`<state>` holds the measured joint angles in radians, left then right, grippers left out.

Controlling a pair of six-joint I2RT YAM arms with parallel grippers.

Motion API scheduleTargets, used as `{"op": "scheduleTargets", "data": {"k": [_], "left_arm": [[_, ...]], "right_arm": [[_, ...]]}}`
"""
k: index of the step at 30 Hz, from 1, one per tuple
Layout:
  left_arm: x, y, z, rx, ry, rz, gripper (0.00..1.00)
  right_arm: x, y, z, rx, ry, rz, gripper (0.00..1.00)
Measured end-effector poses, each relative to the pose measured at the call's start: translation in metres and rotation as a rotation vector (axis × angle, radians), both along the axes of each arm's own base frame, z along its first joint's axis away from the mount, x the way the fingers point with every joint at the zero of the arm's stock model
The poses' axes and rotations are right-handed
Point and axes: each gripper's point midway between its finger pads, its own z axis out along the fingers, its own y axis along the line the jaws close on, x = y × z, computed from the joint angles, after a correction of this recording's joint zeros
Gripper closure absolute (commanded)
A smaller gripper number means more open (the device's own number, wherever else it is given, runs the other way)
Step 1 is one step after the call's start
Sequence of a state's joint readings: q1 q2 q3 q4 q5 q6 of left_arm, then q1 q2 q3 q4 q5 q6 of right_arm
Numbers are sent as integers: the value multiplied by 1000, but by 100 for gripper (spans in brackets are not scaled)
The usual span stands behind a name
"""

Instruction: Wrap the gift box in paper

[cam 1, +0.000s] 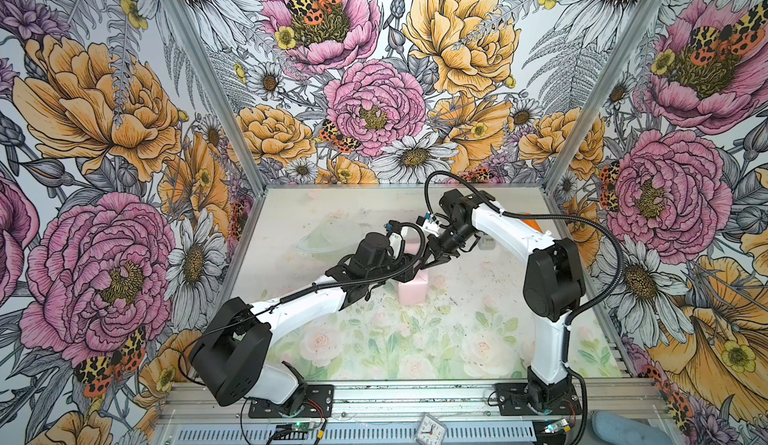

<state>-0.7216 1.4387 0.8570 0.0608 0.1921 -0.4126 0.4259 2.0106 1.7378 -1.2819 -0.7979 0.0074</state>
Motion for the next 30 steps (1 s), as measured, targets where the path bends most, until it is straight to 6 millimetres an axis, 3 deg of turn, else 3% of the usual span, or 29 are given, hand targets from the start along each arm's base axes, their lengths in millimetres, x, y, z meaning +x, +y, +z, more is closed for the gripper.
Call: {"op": "scheduleTargets", "data": {"k": [4, 13, 19, 30], "left_arm": [[3, -2, 1, -11, -9, 2, 63], [9, -4, -5, -18, 6, 16, 76], [11, -2, -5, -21, 9, 29, 100], [15, 7, -13, 15, 21, 77, 100]], "right_arm": [[0, 0, 0, 0, 0, 0, 100], [0, 0, 0, 0, 0, 0, 100], [0, 0, 0, 0, 0, 0, 100], [0, 0, 0, 1, 1, -1, 100]]}}
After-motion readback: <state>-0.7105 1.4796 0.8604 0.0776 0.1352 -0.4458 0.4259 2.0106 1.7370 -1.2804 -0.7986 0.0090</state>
